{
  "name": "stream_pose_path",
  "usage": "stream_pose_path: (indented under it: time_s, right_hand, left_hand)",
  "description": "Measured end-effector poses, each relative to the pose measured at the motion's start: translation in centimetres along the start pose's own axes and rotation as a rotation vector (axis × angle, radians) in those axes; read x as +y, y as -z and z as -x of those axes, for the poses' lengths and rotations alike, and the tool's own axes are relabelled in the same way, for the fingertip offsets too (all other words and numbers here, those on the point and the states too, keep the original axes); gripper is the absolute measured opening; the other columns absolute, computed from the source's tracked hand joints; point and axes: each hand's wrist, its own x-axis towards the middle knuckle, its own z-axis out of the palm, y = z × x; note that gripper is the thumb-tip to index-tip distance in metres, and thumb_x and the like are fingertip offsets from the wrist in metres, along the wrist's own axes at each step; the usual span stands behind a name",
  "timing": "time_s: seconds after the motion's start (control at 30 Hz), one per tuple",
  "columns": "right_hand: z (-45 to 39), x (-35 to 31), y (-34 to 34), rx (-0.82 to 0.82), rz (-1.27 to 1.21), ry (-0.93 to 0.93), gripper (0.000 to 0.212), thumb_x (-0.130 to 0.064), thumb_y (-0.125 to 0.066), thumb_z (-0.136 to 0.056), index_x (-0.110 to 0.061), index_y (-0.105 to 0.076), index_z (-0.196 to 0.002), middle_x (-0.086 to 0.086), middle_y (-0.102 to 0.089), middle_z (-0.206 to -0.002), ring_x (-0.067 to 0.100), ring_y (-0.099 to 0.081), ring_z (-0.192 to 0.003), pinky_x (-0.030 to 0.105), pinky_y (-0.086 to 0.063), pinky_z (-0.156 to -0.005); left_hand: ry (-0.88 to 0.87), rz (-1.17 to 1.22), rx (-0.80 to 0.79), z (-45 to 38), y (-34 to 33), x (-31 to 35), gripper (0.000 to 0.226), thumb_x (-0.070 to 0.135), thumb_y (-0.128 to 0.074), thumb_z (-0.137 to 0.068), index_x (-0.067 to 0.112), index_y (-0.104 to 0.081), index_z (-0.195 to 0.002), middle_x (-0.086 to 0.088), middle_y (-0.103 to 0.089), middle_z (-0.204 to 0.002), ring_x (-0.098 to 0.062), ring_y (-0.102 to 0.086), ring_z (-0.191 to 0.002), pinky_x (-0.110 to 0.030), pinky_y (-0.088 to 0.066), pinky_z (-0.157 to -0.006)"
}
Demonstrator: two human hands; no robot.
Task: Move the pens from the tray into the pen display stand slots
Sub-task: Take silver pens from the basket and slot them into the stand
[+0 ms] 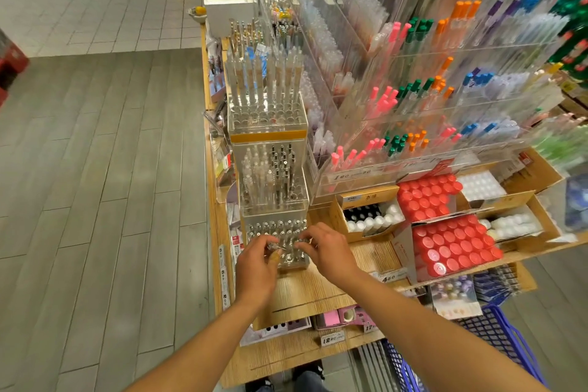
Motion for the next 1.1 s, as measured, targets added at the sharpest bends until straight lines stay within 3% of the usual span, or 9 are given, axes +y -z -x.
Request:
stream_pose_path:
  time_s: [0.2,0.4,0.5,0.6,0.67,0.8,0.9,1.1]
  right_hand:
    - [0.0,0.1,0.0,0.016,-0.036,-0.007,0.028,-0.038,-0.066,-0.089,-0.014,-0.072,-0.102,-0.001,-0.064,-0.094,0.01,-0.057,-0.076,0.029,-0.048,-0.07]
    - [0.4,0.5,0.0,0.006,-0.057,0.002,0.024,-0.03,-0.065,-0.091,-0.015,-0.072,-0.109,-0.001,-0.067,-0.098,0.014,-0.062,-0.082,0.029,-0.05,-0.074]
    - [0.4,0.6,0.0,-0.002,-0.058,-0.001,0.024,-0.028,-0.065,-0.092,-0.016,-0.072,-0.111,0.0,-0.067,-0.101,0.015,-0.063,-0.085,0.028,-0.049,-0.076]
    - [0.4,0.5,-0.1,-0.011,-0.059,-0.01,0.024,-0.028,-0.065,-0.092,-0.016,-0.071,-0.112,0.0,-0.067,-0.103,0.017,-0.064,-0.091,0.031,-0.051,-0.08]
    - [0.5,0.5,-0.1,-0.011,-0.072,-0.026,0.023,-0.027,-0.064,-0.092,-0.016,-0.07,-0.112,0.0,-0.067,-0.105,0.017,-0.064,-0.093,0.032,-0.05,-0.082]
    - [0.6,0.5,-0.2,-0.024,-0.101,-0.062,0.023,-0.027,-0.06,-0.095,-0.018,-0.069,-0.115,-0.001,-0.065,-0.109,0.017,-0.062,-0.095,0.032,-0.049,-0.084]
    - [0.5,0.5,-0.3,-0.055,-0.103,-0.084,0.025,-0.026,-0.058,-0.096,-0.017,-0.067,-0.117,0.0,-0.064,-0.111,0.017,-0.061,-0.098,0.031,-0.048,-0.086]
    - [0.7,0.6,-0.5,-0.04,-0.14,-0.105,0.023,-0.023,-0.058,-0.096,-0.015,-0.067,-0.116,0.0,-0.063,-0.11,0.014,-0.06,-0.098,0.024,-0.045,-0.084]
  left_hand:
    - [-0.062,-0.092,-0.003,-0.7,-0.1,0.0,0.019,0.007,-0.067,-0.09,0.022,-0.068,-0.102,0.016,-0.058,-0.092,-0.006,-0.056,-0.084,-0.005,-0.035,-0.067]
    - [-0.102,-0.215,-0.056,-0.8,-0.4,-0.6,0.033,-0.005,-0.063,-0.088,0.019,-0.066,-0.112,0.013,-0.055,-0.106,-0.004,-0.051,-0.088,0.002,-0.036,-0.069]
    - [-0.089,-0.237,-0.075,-0.9,-1.1,-0.8,0.03,-0.001,-0.063,-0.09,0.018,-0.065,-0.113,0.01,-0.055,-0.108,-0.006,-0.049,-0.091,-0.008,-0.034,-0.072]
    - [-0.047,-0.187,-0.094,-1.1,-1.8,-0.5,0.023,0.004,-0.064,-0.091,0.017,-0.065,-0.11,0.006,-0.061,-0.106,-0.011,-0.056,-0.092,-0.021,-0.042,-0.078]
    - [0.018,-0.164,-0.088,-1.1,-2.2,-0.4,0.024,0.004,-0.067,-0.089,0.019,-0.063,-0.108,0.006,-0.063,-0.102,-0.011,-0.06,-0.09,-0.019,-0.046,-0.074]
    - [0.067,-0.161,-0.067,-1.1,-3.0,-0.4,0.022,0.006,-0.069,-0.088,0.025,-0.06,-0.095,0.008,-0.064,-0.091,-0.011,-0.061,-0.082,-0.013,-0.038,-0.059]
    - [0.074,-0.162,-0.051,-1.4,-3.1,-0.4,0.017,0.009,-0.07,-0.089,0.022,-0.066,-0.1,0.005,-0.068,-0.093,-0.013,-0.062,-0.081,-0.023,-0.043,-0.066]
    - [0.086,-0.155,-0.035,-1.6,-3.3,-0.5,0.021,0.01,-0.07,-0.089,0.016,-0.072,-0.109,-0.001,-0.073,-0.098,-0.015,-0.062,-0.08,-0.027,-0.048,-0.071]
